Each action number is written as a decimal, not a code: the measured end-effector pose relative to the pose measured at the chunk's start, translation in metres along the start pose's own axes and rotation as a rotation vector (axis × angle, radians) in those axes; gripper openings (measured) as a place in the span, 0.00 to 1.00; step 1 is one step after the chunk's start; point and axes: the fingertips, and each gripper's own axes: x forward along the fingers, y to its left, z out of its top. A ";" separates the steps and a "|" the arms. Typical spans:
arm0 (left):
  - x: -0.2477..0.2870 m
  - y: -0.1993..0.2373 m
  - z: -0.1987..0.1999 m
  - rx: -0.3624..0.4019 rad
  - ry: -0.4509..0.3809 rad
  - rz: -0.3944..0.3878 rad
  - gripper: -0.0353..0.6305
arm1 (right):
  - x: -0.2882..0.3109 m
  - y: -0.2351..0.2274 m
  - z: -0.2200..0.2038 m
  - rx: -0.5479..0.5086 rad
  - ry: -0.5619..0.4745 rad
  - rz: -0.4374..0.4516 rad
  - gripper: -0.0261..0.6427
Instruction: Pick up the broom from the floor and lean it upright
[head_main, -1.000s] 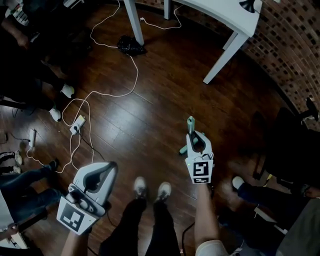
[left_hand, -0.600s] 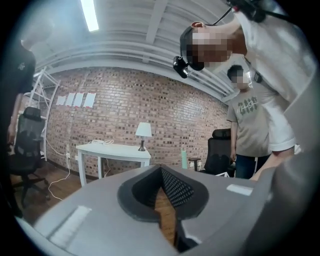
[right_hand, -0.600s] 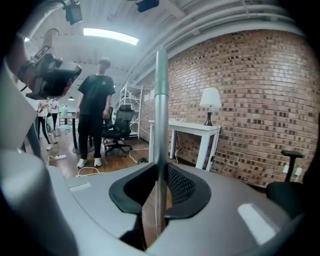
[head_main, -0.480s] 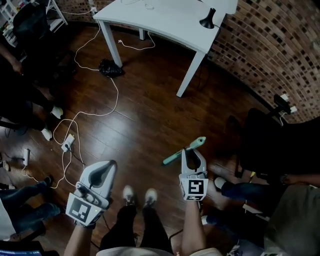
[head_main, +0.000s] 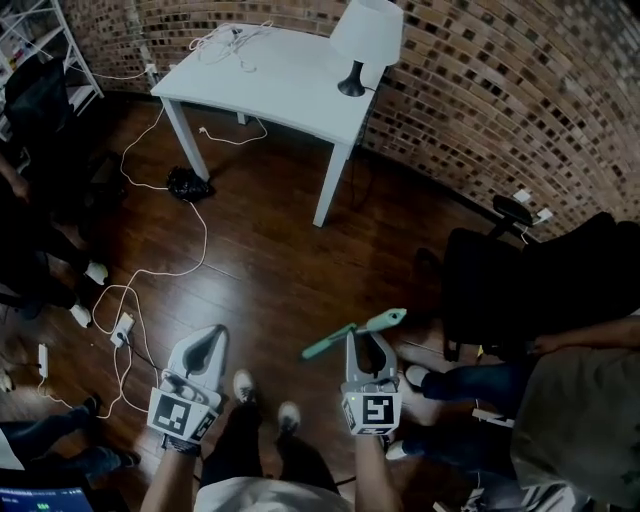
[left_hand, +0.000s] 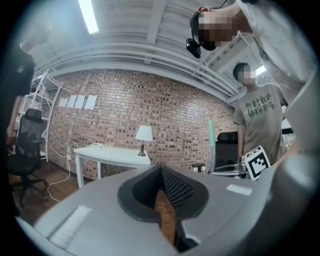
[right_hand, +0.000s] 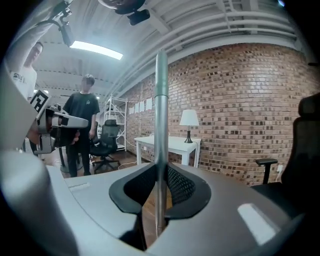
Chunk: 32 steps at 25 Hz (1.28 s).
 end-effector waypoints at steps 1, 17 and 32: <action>0.005 0.002 0.004 0.003 -0.004 -0.008 0.05 | 0.003 -0.003 0.001 0.003 0.004 -0.020 0.17; 0.110 0.141 0.005 0.005 0.019 -0.133 0.05 | 0.208 -0.039 -0.097 0.081 0.083 -0.285 0.17; 0.260 0.166 -0.115 -0.106 0.093 -0.026 0.05 | 0.374 -0.110 -0.179 0.113 0.113 -0.250 0.17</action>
